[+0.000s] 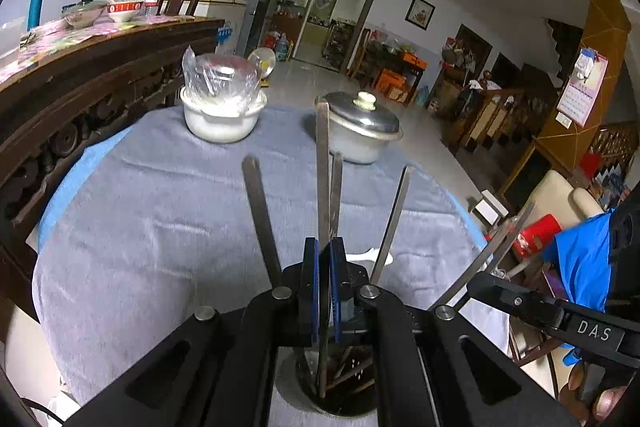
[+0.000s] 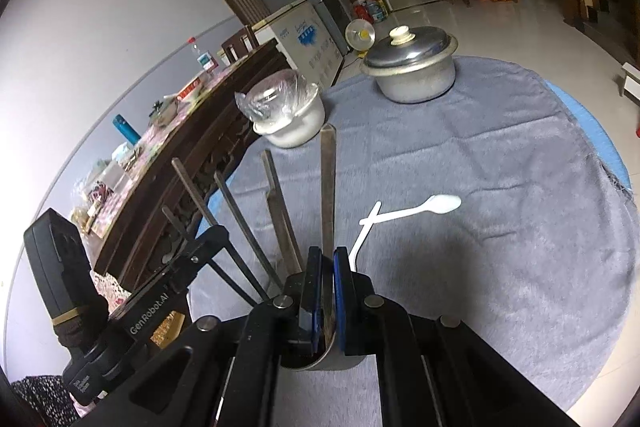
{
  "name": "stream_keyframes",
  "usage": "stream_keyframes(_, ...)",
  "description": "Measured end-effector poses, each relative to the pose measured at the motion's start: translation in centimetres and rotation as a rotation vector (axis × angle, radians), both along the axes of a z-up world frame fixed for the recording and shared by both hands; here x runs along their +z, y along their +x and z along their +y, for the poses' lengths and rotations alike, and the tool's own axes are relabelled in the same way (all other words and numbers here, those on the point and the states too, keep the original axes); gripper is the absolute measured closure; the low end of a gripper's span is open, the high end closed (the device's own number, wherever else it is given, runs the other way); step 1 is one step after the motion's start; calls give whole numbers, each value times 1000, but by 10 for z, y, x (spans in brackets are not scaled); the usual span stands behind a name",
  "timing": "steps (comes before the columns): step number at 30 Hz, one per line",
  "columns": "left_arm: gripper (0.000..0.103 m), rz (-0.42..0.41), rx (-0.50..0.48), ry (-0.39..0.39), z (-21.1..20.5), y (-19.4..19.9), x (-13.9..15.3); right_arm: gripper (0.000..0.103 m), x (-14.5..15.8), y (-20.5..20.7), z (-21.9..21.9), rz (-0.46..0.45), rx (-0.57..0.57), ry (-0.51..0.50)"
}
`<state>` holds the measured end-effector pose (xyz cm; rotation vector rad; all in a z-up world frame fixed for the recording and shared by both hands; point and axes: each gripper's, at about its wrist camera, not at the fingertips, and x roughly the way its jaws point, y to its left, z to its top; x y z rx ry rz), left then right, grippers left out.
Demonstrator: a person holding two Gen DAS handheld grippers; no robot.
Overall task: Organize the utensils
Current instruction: 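Lower the chopsticks into the holder and open both grippers, then move both open grippers back toward the white spoons on the cloth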
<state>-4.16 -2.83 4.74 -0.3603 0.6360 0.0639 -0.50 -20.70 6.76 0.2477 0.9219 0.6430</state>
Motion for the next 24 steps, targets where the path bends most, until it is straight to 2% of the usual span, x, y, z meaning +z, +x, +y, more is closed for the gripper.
stream_keyframes(14, 96, 4, -48, 9, -4, -10, 9, 92, 0, -1, 2, 17, 26, 24)
stream_keyframes(16, 91, -6, -49, -4, 0, -13, 16, 81, 2, -1, -2, 21, 26, 43)
stream_keyframes(17, 81, -15, -43, -12, 3, -15, 21, 77, 4, -1, -4, 20, 24, 49)
stream_keyframes(18, 67, -22, -38, -17, 5, -17, 24, 72, 6, -1, -6, 16, 20, 56)
stream_keyframes(20, 52, -58, -20, -33, 13, -24, 36, 67, 12, -1, -13, 9, 12, 73)
stream_keyframes(22, 51, -96, 0, -36, 21, -32, 48, 61, 17, -1, -20, -2, -2, 87)
stream_keyframes(24, 50, -123, 14, -45, 31, -37, 58, 60, 23, 1, -30, -12, -21, 114)
